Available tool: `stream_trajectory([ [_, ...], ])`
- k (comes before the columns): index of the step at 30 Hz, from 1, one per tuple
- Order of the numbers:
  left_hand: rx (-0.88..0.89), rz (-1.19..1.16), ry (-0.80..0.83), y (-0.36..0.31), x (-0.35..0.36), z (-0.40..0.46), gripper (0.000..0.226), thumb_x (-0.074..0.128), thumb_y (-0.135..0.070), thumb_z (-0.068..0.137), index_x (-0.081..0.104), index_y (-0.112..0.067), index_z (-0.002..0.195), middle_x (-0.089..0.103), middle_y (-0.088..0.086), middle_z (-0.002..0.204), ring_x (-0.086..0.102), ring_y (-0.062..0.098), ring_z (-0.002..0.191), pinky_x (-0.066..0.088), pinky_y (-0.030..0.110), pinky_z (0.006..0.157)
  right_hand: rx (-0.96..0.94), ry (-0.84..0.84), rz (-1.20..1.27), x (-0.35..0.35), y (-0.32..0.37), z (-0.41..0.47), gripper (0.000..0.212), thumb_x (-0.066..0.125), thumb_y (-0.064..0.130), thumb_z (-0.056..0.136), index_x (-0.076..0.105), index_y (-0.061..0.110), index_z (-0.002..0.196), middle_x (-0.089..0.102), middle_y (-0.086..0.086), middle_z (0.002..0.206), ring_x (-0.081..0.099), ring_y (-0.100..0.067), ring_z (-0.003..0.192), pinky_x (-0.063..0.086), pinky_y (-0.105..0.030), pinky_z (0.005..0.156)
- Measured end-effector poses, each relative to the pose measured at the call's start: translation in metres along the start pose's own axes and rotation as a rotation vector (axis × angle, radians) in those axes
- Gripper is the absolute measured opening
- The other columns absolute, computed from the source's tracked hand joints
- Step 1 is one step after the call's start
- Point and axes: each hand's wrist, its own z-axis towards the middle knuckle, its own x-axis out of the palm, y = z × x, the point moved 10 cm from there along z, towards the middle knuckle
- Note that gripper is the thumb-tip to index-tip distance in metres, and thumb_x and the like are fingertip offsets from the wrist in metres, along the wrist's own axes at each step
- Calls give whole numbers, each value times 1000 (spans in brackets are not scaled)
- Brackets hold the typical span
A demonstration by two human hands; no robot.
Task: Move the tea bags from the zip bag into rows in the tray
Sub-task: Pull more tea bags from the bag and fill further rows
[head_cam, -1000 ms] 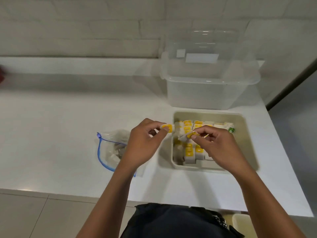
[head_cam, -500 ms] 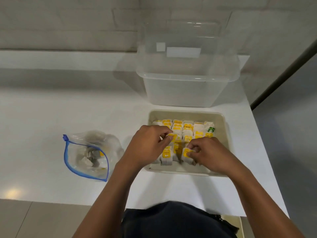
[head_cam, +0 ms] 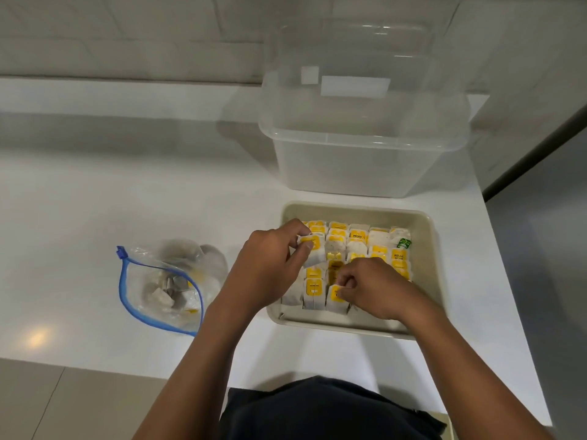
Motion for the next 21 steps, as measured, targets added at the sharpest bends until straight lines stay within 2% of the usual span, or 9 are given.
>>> stream_trajectory([
  [3, -3, 0, -1, 1, 0, 0, 10, 62, -33, 97, 66, -26, 102, 53, -20, 58, 50, 6, 55, 40, 25, 56, 23, -53, -40, -2, -3, 5, 18, 67, 25, 86, 60, 31, 71, 63, 13, 73, 63, -14, 81, 55, -33, 72],
  [5, 6, -8, 2, 0, 1, 0, 7, 64, -32, 95, 67, -26, 99, 56, -29, 68, 53, 4, 61, 36, 17, 55, 24, -61, -57, -2, -4, 6, 10, 67, 27, 86, 63, 29, 78, 65, 12, 78, 62, -14, 83, 54, -33, 72],
  [7, 29, -5, -3, -2, 1, 1, 6, 67, -30, 94, 69, -26, 98, 56, -24, 72, 54, 2, 66, 35, 14, 59, 17, -79, -71, -3, -4, 7, 8, 67, 29, 86, 63, 28, 80, 65, 12, 79, 61, -13, 82, 53, -32, 71],
  [11, 53, 3, 10, -2, 4, 1, 8, 71, -29, 91, 71, -26, 97, 58, -16, 83, 55, 2, 71, 42, 15, 64, 18, -93, -71, -5, -4, 7, 11, 68, 31, 87, 60, 30, 79, 64, 12, 79, 60, -14, 82, 50, -31, 68],
  [14, 45, -11, 47, -2, 10, 1, 10, 73, -31, 89, 75, -25, 97, 57, -19, 77, 54, -1, 68, 43, 18, 64, 7, -112, -56, -9, -2, 3, 9, 68, 34, 88, 61, 30, 83, 65, 13, 83, 60, -13, 85, 49, -30, 69],
  [16, 36, -30, 76, -2, 15, 0, 9, 74, -33, 88, 75, -27, 95, 57, -21, 73, 54, -1, 65, 43, 19, 62, -5, -147, -50, -15, 0, -2, 6, 66, 35, 90, 64, 31, 93, 66, 13, 90, 61, -13, 89, 51, -31, 71],
  [18, 36, -53, 102, -3, 20, 1, 7, 74, -34, 88, 75, -28, 92, 58, -21, 70, 55, 1, 65, 43, 21, 61, -33, -234, -24, -28, 1, -9, 13, 60, 28, 95, 63, 33, 106, 67, 14, 97, 61, -12, 89, 52, -31, 72],
  [21, 62, -77, 151, -10, 29, 2, 7, 72, -36, 89, 74, -30, 90, 59, -21, 70, 56, 2, 66, 46, 26, 63, -61, -322, 116, -46, 1, -22, 34, 57, 15, 91, 58, 38, 116, 66, 19, 105, 57, 0, 74, 48, -23, 68],
])
